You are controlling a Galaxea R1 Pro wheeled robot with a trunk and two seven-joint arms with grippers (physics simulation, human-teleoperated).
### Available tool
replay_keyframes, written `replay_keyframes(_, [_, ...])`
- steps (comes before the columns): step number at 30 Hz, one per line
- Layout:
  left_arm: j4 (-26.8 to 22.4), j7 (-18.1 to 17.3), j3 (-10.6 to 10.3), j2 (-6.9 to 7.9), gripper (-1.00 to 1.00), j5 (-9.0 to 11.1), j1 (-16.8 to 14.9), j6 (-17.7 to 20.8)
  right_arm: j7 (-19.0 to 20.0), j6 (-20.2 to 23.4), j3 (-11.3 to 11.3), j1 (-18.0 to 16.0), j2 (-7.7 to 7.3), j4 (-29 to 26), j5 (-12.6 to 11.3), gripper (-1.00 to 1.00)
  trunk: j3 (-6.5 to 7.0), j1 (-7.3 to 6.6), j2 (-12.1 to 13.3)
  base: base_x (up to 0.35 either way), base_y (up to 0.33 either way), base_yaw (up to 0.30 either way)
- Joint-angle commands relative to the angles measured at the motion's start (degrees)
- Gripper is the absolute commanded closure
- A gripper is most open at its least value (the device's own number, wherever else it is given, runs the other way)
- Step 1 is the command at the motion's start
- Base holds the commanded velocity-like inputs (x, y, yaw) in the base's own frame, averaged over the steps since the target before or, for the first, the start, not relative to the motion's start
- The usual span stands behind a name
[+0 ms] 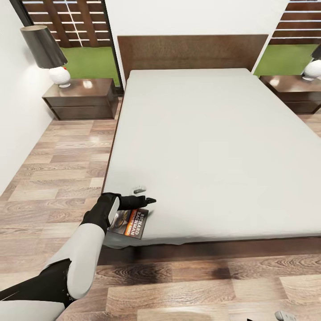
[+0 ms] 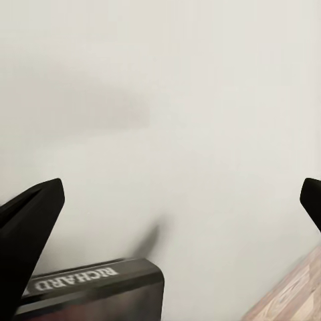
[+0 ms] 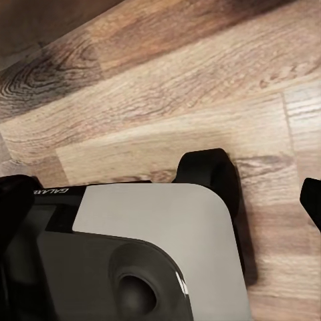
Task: In the bedroom, move the book from the bed onto either nightstand, and place the two sandals side by side next to the bed.
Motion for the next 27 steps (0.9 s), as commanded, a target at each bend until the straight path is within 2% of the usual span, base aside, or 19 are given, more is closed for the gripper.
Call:
replay_keyframes(1, [-0.03,-0.32,0.39,-0.09,-1.00,-1.40,-0.01,0.33,0.14,-0.20,0.49,-0.03,-0.02,0.02,-0.37,-1.00,-0.04,0.00,-0.02,0.000,0.000,0.000])
replay_keyframes(16, [-0.03,-0.29,0.39,-0.09,-1.00,-1.20,-0.01,-0.68,0.16,-0.19,0.49,-0.03,-0.04,0.02,-0.37,-1.00,-0.04,0.00,-0.02,0.000,-0.032,0.000])
replay_keyframes(21, [-0.03,-0.26,0.39,-0.09,-1.00,0.72,-0.01,-0.88,0.15,-0.15,0.49,-0.03,-0.02,0.02,-0.37,-1.00,-0.04,0.00,-0.02,0.000,-0.086,0.000])
replay_keyframes(27, [-0.03,-0.24,0.40,-0.09,-1.00,1.19,-0.01,-0.89,0.17,-0.17,0.47,-0.03,-0.04,0.02,-0.37,-1.00,-0.04,0.00,-0.02,0.000,-0.008,0.000])
